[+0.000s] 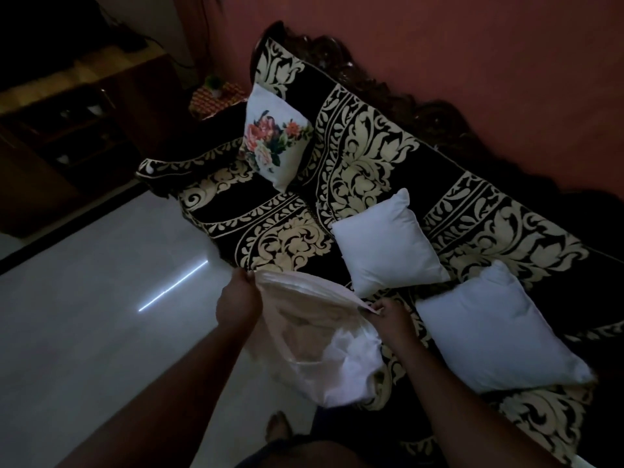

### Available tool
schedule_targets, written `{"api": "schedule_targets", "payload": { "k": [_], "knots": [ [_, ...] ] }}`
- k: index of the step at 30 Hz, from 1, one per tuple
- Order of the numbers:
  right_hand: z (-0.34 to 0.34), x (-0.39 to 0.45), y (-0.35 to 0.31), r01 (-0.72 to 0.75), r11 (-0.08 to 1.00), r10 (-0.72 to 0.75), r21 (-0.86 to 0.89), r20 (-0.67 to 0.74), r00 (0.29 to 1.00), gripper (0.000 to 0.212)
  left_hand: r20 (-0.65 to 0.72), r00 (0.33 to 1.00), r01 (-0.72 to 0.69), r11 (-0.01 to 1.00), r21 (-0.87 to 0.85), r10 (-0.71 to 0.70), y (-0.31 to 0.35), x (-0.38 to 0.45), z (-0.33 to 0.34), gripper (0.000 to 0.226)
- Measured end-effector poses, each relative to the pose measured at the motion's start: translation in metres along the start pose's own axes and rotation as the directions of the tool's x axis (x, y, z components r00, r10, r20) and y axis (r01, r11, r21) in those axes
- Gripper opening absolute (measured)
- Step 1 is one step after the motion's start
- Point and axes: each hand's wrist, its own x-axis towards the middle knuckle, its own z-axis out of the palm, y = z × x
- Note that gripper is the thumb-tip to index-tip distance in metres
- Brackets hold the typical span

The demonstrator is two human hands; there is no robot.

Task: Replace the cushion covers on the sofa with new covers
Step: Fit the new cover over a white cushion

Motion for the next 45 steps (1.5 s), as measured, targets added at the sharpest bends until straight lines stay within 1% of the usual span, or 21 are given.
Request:
{"api": "schedule_targets", "payload": {
  "k": [2, 4, 6, 8, 12, 14, 15, 16, 18, 21, 22, 24, 27, 30, 32, 33, 34, 37, 39, 43, 45],
  "knots": [
    [-0.003, 0.025, -0.002, -0.004, 1.000, 0.003, 0.025, 0.052, 0.999, 0.034, 0.057, 0.997, 0.050, 0.999, -0.010, -0.050, 0.010, 0.026, 0.015, 0.032],
    [-0.005, 0.051, -0.003, -0.027, 0.997, 0.022, 0.073, 0.064, 0.998, 0.030, 0.109, 0.993, 0.045, 0.999, 0.030, -0.048, 0.022, 0.046, 0.028, 0.043],
    [-0.009, 0.083, -0.002, -0.060, 0.994, 0.054, 0.095, 0.067, 0.996, 0.022, 0.151, 0.988, 0.023, 0.998, 0.057, -0.032, 0.038, 0.066, 0.045, 0.047],
    [-0.010, 0.112, 0.006, -0.088, 0.991, 0.078, 0.097, 0.111, 0.991, 0.019, 0.200, 0.980, 0.007, 0.998, 0.067, -0.021, 0.053, 0.080, 0.059, 0.049],
    [-0.016, 0.175, 0.030, -0.121, 0.992, 0.122, -0.016, 0.237, 0.964, 0.020, 0.270, 0.963, -0.032, 0.990, 0.136, -0.007, 0.085, 0.112, 0.095, 0.041],
    [-0.022, 0.207, 0.040, -0.125, 0.991, 0.133, -0.048, 0.264, 0.955, 0.021, 0.271, 0.962, -0.015, 0.991, 0.133, -0.022, 0.098, 0.124, 0.110, 0.039],
    [-0.026, 0.224, 0.043, -0.134, 0.989, 0.146, -0.066, 0.247, 0.958, 0.022, 0.269, 0.963, -0.005, 0.992, 0.123, -0.029, 0.102, 0.129, 0.116, 0.039],
    [-0.031, 0.242, 0.047, -0.144, 0.985, 0.159, -0.092, 0.194, 0.968, 0.031, 0.274, 0.961, 0.002, 0.994, 0.112, -0.033, 0.107, 0.135, 0.124, 0.039],
    [-0.043, 0.272, 0.049, -0.188, 0.974, 0.196, -0.129, 0.051, 0.979, 0.063, 0.289, 0.956, 0.019, 0.996, 0.088, -0.044, 0.113, 0.140, 0.133, 0.037],
    [-0.061, 0.321, 0.052, -0.253, 0.955, 0.235, -0.153, -0.124, 0.964, 0.102, 0.306, 0.950, 0.041, 0.996, 0.073, -0.061, 0.121, 0.152, 0.148, 0.034],
    [-0.065, 0.335, 0.053, -0.269, 0.951, 0.248, -0.153, -0.141, 0.958, 0.113, 0.307, 0.950, 0.038, 0.996, 0.075, -0.059, 0.124, 0.154, 0.149, 0.033],
    [-0.067, 0.358, 0.058, -0.293, 0.947, 0.281, -0.131, -0.108, 0.954, 0.131, 0.309, 0.950, 0.025, 0.996, 0.083, -0.049, 0.129, 0.159, 0.152, 0.034],
    [-0.060, 0.376, 0.061, -0.312, 0.943, 0.308, -0.117, -0.049, 0.950, 0.145, 0.311, 0.949, 0.025, 0.997, 0.072, -0.046, 0.133, 0.165, 0.152, 0.033],
    [-0.046, 0.379, 0.052, -0.331, 0.899, 0.311, -0.285, -0.114, 0.943, 0.150, 0.309, 0.949, 0.052, 0.997, 0.059, -0.068, 0.138, 0.169, 0.149, 0.031],
    [-0.034, 0.379, 0.042, -0.340, 0.840, 0.300, -0.423, -0.160, 0.940, 0.147, 0.309, 0.948, 0.062, 0.996, 0.070, -0.081, 0.140, 0.172, 0.146, 0.030],
    [-0.028, 0.379, 0.038, -0.341, 0.824, 0.297, -0.452, -0.168, 0.940, 0.141, 0.306, 0.948, 0.068, 0.995, 0.072, -0.087, 0.140, 0.173, 0.145, 0.029],
    [-0.022, 0.380, 0.034, -0.334, 0.822, 0.290, -0.461, -0.167, 0.942, 0.130, 0.304, 0.948, 0.075, 0.995, 0.072, -0.094, 0.140, 0.174, 0.143, 0.027],
    [-0.015, 0.378, 0.020, -0.254, 0.859, 0.203, -0.445, -0.158, 0.966, 0.084, 0.312, 0.944, 0.096, 0.994, 0.043, -0.105, 0.138, 0.177, 0.136, 0.020],
    [-0.017, 0.369, 0.007, -0.206, 0.873, 0.161, -0.441, -0.137, 0.977, 0.067, 0.311, 0.946, 0.091, 0.995, 0.027, -0.095, 0.137, 0.179, 0.130, 0.021],
    [-0.021, 0.338, -0.019, -0.173, 0.881, 0.123, -0.440, -0.140, 0.982, 0.057, 0.309, 0.946, 0.110, 0.993, -0.035, -0.094, 0.126, 0.188, 0.117, 0.033],
    [-0.024, 0.315, -0.027, -0.155, 0.893, 0.098, -0.424, -0.153, 0.983, 0.058, 0.308, 0.947, 0.127, 0.989, -0.081, -0.096, 0.119, 0.192, 0.106, 0.036]
  ]
}}
